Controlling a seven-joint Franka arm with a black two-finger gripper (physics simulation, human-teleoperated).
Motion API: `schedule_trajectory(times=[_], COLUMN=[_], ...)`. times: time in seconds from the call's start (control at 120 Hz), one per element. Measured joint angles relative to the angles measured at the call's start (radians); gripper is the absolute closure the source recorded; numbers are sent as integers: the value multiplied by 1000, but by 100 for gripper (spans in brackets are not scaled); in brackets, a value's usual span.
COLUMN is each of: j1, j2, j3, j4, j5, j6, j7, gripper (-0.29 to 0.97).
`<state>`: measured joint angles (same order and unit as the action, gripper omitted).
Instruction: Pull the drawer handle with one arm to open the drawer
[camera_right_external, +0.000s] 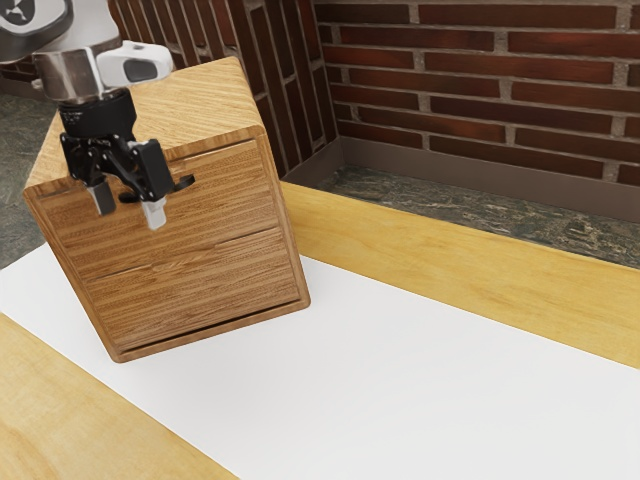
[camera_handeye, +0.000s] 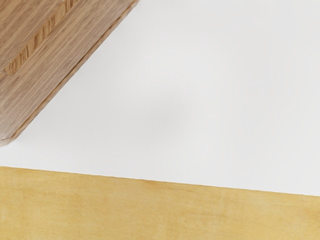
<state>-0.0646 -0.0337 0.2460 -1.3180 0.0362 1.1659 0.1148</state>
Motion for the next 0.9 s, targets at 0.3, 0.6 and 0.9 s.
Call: schedule_trajectory(times=[0.3, 0.6, 0.9], j1=[-17, 121, 246], j2=[-87, -377, -298], j3=[-4, -305, -343], j4=[-48, -443, -485], j5=[103, 274, 378], j6=[94, 383, 618], j7=[10, 267, 489], gripper=[0, 7, 35])
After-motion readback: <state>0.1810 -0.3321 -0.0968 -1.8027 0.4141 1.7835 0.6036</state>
